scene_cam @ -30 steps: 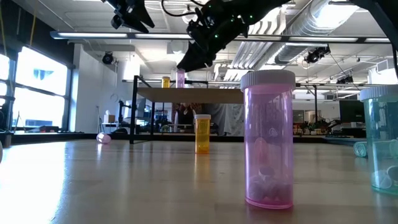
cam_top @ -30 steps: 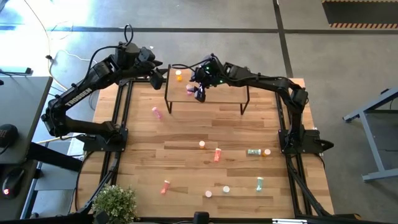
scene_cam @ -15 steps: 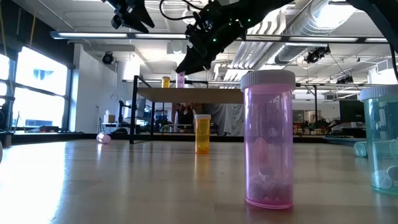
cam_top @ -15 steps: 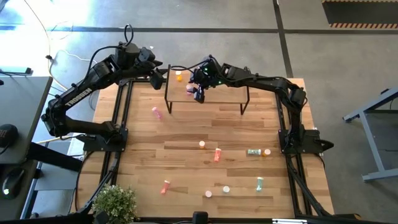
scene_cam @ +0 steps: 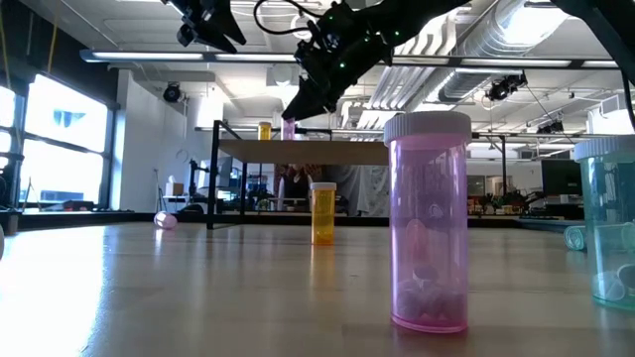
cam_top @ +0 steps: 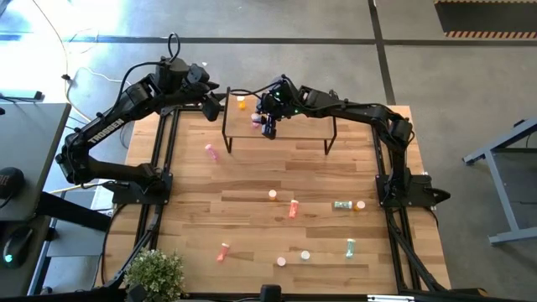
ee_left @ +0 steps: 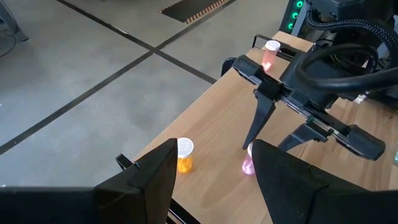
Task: Pick and place medicine bottles onto shelf by color
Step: Put the middle purple medicine bottle on the shelf
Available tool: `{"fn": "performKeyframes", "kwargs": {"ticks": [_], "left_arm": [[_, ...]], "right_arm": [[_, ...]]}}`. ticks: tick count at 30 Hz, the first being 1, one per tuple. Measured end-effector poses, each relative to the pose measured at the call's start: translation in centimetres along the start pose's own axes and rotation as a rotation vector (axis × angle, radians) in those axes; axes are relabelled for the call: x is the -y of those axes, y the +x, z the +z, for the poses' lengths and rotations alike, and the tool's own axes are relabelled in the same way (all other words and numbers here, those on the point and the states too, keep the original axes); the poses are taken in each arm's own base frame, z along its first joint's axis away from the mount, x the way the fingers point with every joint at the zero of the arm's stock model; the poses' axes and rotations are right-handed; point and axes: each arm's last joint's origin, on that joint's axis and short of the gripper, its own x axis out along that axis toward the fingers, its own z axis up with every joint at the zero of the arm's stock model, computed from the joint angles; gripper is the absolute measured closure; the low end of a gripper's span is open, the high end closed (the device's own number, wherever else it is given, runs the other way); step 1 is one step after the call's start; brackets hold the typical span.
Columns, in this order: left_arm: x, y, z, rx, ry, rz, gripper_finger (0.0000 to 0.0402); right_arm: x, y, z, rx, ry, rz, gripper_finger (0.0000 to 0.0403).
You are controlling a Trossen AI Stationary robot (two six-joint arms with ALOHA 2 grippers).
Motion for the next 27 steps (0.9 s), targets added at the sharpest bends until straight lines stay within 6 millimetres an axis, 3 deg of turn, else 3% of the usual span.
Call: {"fn": "performKeyframes", "kwargs": {"ticks": [7, 19, 27], "left_arm": [[0.0, 0.0, 0.0, 0.0, 0.0, 0.0, 0.0206], [0.0, 0.0, 0.0, 0.0, 0.026, 0.0, 0.0206], [0.0, 0.0, 0.0, 0.0, 0.026, 0.0, 0.0206]], "right_arm": [[0.6, -0.1, -0.2, -0.001, 0.039, -0.013, 0.0291], [4.5, -1.2, -1.1, 0.011, 0.166, -0.097, 0.0292], [5.0, -1.4, -1.3, 0.01, 0.137, -0.108, 0.0292]]}}
